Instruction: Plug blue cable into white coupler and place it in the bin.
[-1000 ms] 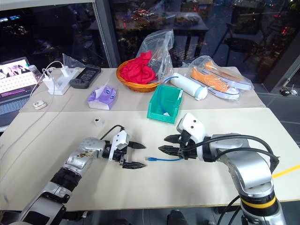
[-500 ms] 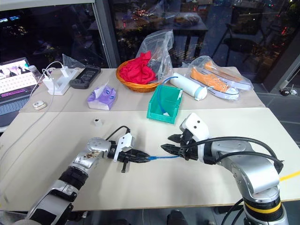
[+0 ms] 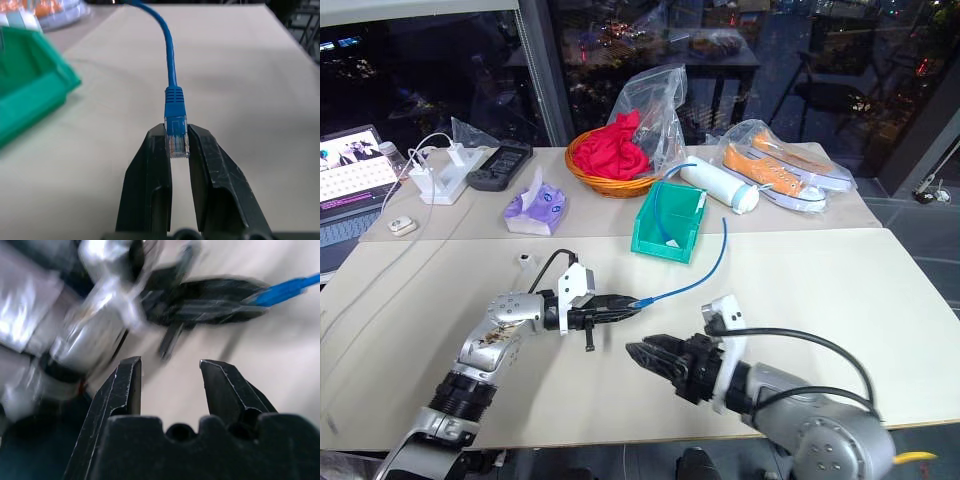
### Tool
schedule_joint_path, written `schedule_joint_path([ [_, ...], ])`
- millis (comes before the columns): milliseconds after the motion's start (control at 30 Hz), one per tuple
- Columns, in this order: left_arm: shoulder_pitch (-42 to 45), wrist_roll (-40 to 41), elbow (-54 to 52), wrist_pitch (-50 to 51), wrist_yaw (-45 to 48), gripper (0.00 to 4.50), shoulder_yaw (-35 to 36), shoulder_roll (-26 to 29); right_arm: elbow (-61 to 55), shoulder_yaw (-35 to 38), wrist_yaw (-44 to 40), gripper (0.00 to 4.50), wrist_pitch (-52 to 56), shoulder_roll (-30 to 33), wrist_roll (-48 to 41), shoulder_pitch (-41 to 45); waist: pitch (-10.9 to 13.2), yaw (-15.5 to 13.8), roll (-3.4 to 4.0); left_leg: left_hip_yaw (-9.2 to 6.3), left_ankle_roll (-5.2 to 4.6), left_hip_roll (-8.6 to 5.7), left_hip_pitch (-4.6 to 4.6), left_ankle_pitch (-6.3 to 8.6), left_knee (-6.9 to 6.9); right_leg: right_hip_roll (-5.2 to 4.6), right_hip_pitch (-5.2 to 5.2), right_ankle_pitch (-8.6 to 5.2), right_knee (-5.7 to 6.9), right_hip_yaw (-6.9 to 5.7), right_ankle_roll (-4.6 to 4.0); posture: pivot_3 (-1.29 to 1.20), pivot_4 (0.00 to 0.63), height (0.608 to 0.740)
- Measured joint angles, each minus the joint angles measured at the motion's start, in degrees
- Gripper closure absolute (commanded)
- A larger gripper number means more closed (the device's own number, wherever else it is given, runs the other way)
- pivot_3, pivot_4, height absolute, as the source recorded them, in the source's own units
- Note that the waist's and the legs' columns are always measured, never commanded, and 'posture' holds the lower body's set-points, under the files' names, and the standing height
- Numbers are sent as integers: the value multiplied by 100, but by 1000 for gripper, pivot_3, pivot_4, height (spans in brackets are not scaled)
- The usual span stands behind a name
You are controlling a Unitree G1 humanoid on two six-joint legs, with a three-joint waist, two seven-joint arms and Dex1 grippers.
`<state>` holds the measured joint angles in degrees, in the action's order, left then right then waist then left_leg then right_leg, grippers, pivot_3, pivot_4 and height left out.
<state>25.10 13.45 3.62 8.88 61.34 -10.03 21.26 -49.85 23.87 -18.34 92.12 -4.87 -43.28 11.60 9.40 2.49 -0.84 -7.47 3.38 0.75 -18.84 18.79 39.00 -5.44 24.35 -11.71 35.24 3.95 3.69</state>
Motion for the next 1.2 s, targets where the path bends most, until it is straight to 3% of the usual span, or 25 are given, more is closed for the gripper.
schedule_joint_path([
  [133, -176, 28, -367, 240, -211, 4320, -27, -65, 299, 563, 799, 2297, -81, -324, 242, 558, -3, -14, 8, -10, 3, 2, 3, -2, -11, 5, 0, -1, 2, -5, -3, 0, 150, 723],
  [600, -177, 126, -678, 395, -441, 4320, -144, -172, 673, 727, 1361, 2297, -105, -326, -620, 544, -2, 19, 13, -6, -2, 2, -1, 1, -13, 4, 3, -2, -9, -4, -5, 0, 150, 723],
  [933, -13, 239, -651, 393, -535, 4320, -92, -215, 1244, 940, 2214, 2297, -922, -229, -2813, 260, -1, 22, 14, -6, -3, 2, -3, 1, -13, 3, 3, -3, -12, -3, -4, 0, 150, 723],
  [1100, 31, 237, -494, 394, -623, 4320, -103, -259, 1478, 196, 2679, 2297, -1463, 42, -3917, -572, 1, 39, 16, -3, -12, 2, -11, 6, -10, 2, 6, -3, -17, -2, -3, 0, 150, 723],
  [1200, 141, 238, -493, 395, -692, 4320, -113, -339, 1549, -251, 2927, 2297, -1966, 159, -4447, -599, 1, 62, 17, -4, -11, 3, -6, 6, -10, 5, 2, -4, -14, -2, -2, 0, 150, 723],
])
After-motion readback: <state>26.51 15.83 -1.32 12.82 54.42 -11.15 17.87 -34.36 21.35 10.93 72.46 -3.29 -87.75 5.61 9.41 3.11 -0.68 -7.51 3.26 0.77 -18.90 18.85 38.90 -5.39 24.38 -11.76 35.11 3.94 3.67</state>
